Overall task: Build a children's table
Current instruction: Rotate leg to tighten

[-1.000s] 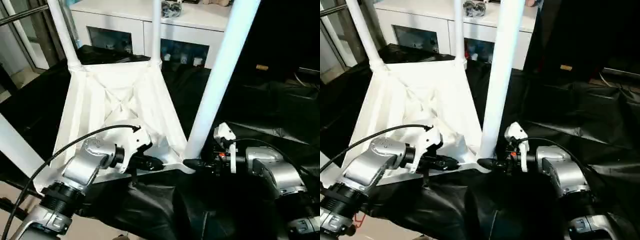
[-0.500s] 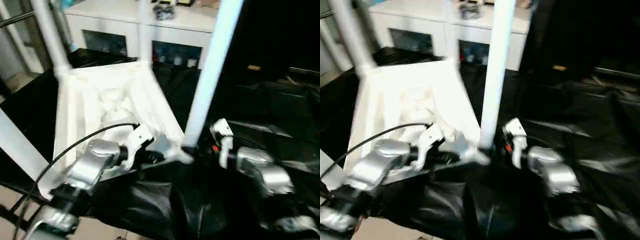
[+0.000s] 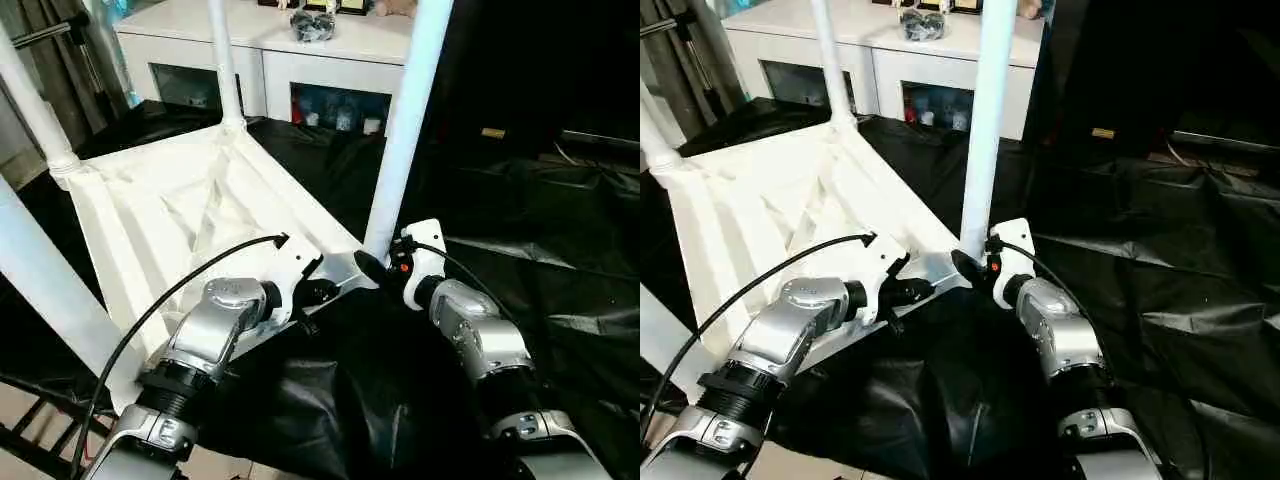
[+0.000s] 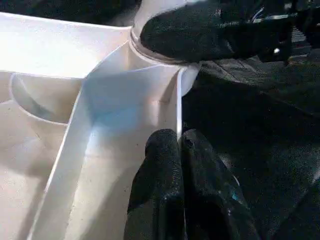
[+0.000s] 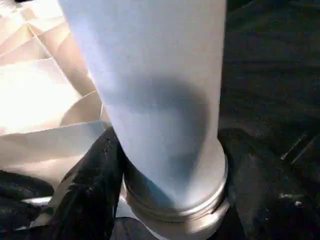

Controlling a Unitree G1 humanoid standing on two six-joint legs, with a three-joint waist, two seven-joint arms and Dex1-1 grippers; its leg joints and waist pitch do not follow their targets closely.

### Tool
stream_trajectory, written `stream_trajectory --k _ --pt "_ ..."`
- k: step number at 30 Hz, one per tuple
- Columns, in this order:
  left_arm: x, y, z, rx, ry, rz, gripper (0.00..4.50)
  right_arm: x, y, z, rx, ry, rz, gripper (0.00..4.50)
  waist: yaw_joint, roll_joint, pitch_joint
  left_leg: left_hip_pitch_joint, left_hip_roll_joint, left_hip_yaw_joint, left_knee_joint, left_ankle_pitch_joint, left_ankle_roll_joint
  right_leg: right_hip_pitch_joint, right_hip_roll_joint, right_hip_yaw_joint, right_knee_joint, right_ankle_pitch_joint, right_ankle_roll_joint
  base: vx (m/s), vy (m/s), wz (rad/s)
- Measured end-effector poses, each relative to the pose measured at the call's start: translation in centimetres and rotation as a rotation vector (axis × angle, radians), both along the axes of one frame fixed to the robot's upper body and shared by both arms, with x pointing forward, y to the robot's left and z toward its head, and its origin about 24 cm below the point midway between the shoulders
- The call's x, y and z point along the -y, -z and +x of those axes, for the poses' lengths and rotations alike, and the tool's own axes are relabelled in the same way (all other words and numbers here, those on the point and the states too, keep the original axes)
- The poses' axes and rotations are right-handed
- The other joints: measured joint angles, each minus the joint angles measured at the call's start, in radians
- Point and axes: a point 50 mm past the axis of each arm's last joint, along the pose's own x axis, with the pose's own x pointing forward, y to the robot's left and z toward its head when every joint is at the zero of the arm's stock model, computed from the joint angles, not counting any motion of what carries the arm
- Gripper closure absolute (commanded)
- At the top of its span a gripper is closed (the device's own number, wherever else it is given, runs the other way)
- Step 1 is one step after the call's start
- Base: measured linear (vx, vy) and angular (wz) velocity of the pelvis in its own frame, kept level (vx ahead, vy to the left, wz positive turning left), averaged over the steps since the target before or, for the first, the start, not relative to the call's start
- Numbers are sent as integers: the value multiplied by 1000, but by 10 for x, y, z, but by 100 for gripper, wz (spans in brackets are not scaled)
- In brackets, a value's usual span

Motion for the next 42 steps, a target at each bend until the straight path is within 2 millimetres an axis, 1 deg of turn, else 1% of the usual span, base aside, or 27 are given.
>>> stream_trajectory --k 2,7,10,14,15,16,19,20,21,22,24,26,29,33,37,40,42 --pt "-2 -1 -1 4 31 5 450 2 -2 -1 14 -48 -8 111 1 0 0 0 0 0 0 0 0 0 0 0 0 2 -4 0 0 0" --pt "-13 -5 -6 -7 127 10 450 15 -6 -11 38 -221 -12 111 11 1 1 -2 0 0 -5 1 5 -2 0 -1 -1 -2 -3 0 0 0" --pt "-19 -7 -9 -14 191 20 450 24 -7 -19 26 -321 5 111 23 2 2 -1 0 0 -6 2 6 -3 0 -1 -1 -3 -4 0 0 0" --pt "-19 -7 -12 -27 244 21 450 32 -9 -25 0 -396 11 111 38 3 2 -2 0 0 -3 1 7 -3 0 -1 -1 -3 -4 0 0 0" --pt "-22 -9 -14 -33 277 22 450 38 -10 -31 -18 -456 5 111 45 3 2 -3 0 0 -3 1 6 -2 0 0 -1 -3 -4 0 0 0" --pt "-23 -8 -16 -46 295 14 450 40 -11 -34 -27 -491 3 111 48 4 2 -2 0 0 -3 1 6 -2 0 0 -1 -4 -4 0 0 0" --pt "-24 -7 -18 -61 324 12 450 45 -12 -39 -54 -541 4 111 52 4 2 -2 1 0 -1 1 6 -2 0 0 0 -3 -4 0 0 0" --pt "-25 -7 -19 -64 331 12 450 45 -13 -40 -58 -549 5 127 52 4 2 -2 1 0 -1 0 4 -2 0 0 0 -3 -4 0 0 0" --pt "-25 -7 -19 -68 339 11 450 45 -13 -41 -64 -555 8 127 52 4 2 -2 1 0 0 -1 3 -1 0 0 0 -3 -4 0 0 0" --pt "-24 -7 -20 -70 344 12 450 45 -12 -42 -67 -555 11 127 52 4 2 -2 1 0 0 -1 2 -1 0 0 0 -3 -4 0 0 0" --pt "-25 -7 -20 -73 352 13 450 45 -12 -43 -75 -553 19 146 52 4 2 -2 1 0 0 -1 2 -1 0 0 0 -3 -4 0 0 0" --pt "-25 -7 -20 -72 355 13 450 45 -12 -43 -79 -552 21 152 52 4 2 -2 1 0 0 -1 2 -1 0 0 0 -3 -4 0 0 0" --pt "-25 -7 -20 -72 355 12 450 44 -12 -43 -80 -553 20 178 53 4 2 -2 1 0 0 0 3 -1 0 0 0 -3 -4 0 0 0" --pt "-25 -7 -20 -70 348 14 450 43 -11 -43 -78 -540 23 187 52 4 2 -2 2 0 0 0 3 -1 0 0 0 -3 -4 0 0 0" --pt "-24 -5 -16 -56 270 13 450 37 -8 -38 -50 -437 24 189 45 4 2 -1 2 0 0 0 1 2 0 0 1 -1 -4 0 0 0" --pt "-17 -3 -7 -35 170 16 450 30 -3 -25 -31 -282 27 190 32 4 2 0 1 0 0 0 0 3 0 0 1 -2 0 0 0 0" --pt "-12 -1 -3 -34 113 3 450 25 -1 -18 -27 -204 26 191 28 4 2 1 1 0 0 0 -1 3 0 0 0 -2 0 0 0 0"
